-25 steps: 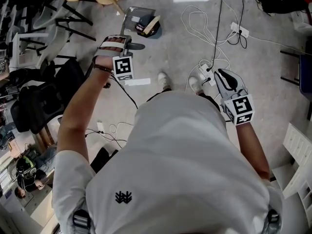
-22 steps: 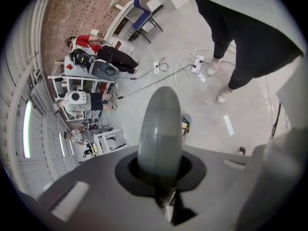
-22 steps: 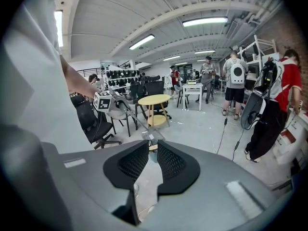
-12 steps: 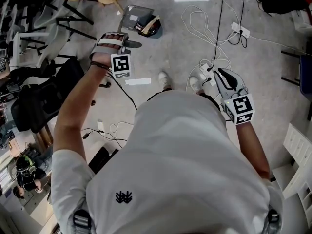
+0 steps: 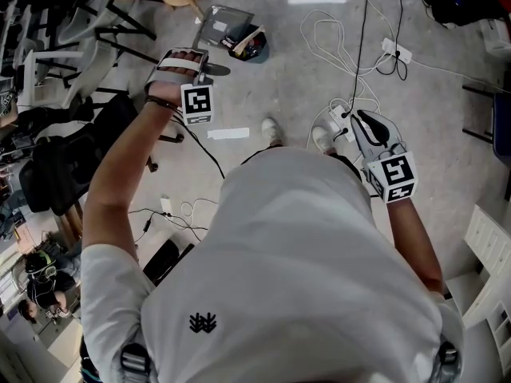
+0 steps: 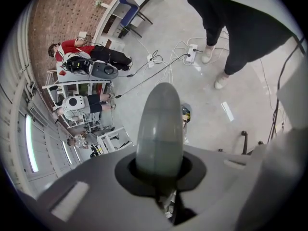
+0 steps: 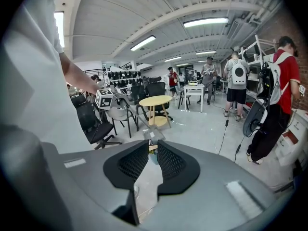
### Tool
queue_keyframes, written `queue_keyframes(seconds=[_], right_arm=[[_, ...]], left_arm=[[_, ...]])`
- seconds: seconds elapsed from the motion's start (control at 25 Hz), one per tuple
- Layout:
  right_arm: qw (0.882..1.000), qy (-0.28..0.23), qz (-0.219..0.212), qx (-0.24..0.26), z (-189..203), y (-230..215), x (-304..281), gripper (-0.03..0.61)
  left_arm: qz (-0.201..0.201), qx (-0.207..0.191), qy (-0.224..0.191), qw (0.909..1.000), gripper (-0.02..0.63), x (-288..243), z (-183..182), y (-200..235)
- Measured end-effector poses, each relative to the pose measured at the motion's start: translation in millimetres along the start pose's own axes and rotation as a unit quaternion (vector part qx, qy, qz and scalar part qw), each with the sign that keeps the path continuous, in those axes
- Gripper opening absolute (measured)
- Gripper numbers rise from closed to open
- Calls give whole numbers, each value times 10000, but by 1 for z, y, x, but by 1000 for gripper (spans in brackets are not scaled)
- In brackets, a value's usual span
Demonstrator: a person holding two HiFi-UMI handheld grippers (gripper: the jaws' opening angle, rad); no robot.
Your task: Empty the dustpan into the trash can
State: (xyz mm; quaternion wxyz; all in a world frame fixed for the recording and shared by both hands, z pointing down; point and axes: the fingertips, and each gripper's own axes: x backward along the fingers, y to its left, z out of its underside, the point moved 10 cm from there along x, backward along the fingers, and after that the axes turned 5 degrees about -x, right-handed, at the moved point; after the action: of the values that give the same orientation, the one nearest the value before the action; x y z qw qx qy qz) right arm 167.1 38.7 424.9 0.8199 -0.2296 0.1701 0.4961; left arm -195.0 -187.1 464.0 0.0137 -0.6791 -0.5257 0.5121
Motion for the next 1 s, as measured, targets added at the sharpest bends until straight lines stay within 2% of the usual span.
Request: queue_keyframes(seconds=[0.4, 1.0], right_arm=[[9999, -42, -84, 61, -4, -2, -6, 57], [9995, -74, -233, 204, -11, -4, -10, 57]], left_arm=[[-88, -387, 178, 9991, 81, 4, 0, 7], [-31, -317, 468, 9984, 78, 11, 21, 9]])
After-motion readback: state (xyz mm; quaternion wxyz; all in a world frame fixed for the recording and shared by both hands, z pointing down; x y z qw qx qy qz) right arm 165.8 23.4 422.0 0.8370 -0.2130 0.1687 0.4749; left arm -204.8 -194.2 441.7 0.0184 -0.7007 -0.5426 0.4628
